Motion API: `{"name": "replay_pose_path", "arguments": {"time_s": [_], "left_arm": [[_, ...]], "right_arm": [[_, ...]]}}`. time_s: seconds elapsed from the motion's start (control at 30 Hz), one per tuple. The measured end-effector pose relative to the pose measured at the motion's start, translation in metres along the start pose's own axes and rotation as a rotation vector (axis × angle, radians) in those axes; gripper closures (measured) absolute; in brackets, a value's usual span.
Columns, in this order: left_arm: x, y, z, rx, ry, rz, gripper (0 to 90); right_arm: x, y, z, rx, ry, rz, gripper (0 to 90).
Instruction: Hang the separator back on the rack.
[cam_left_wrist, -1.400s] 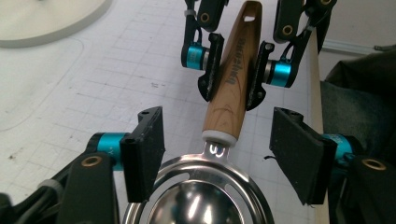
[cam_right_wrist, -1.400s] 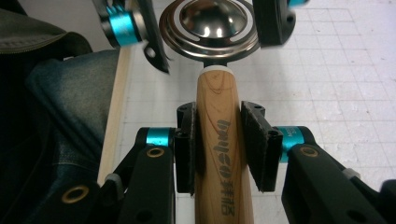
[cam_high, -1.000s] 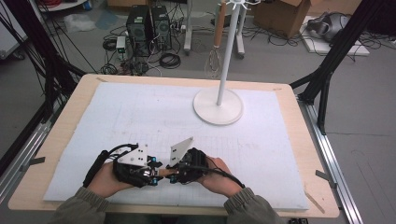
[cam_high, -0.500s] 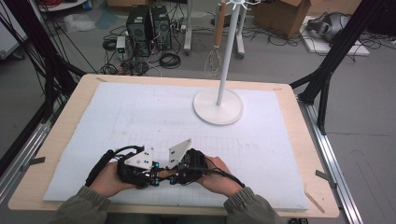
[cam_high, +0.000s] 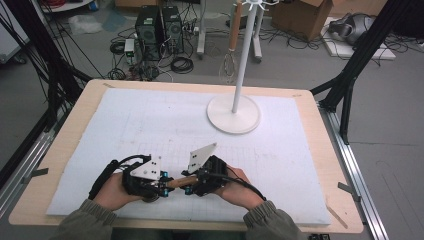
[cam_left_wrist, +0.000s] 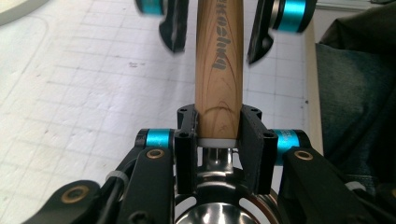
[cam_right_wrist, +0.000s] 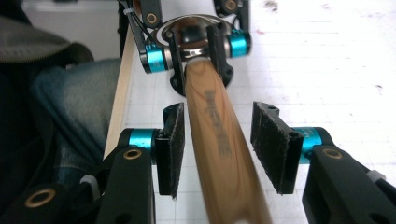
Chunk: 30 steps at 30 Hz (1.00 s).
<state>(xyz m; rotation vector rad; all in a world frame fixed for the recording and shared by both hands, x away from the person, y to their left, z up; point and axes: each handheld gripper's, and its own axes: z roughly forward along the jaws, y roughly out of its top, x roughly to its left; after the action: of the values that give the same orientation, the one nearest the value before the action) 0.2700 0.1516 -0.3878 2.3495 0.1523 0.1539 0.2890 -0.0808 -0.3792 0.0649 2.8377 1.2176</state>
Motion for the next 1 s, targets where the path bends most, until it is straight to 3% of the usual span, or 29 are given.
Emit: {"name": "replay_pose_path", "arguments": {"time_s": [0.5,0.83,1.0], "left_arm": [[0.005,-0.001,-0.016,-0.052,0.089,-0.039,69.1],[0.008,0.005,-0.017,-0.082,0.161,-0.073,69.1],[0.008,0.008,-0.015,-0.076,0.183,-0.071,69.1]], "right_arm": [[-0.01,-0.016,-0.018,-0.146,-0.085,0.168,47.2],[-0.011,-0.012,-0.012,-0.271,-0.062,0.302,50.0],[-0.013,-0.009,-0.009,-0.319,-0.086,0.358,52.9]]}}
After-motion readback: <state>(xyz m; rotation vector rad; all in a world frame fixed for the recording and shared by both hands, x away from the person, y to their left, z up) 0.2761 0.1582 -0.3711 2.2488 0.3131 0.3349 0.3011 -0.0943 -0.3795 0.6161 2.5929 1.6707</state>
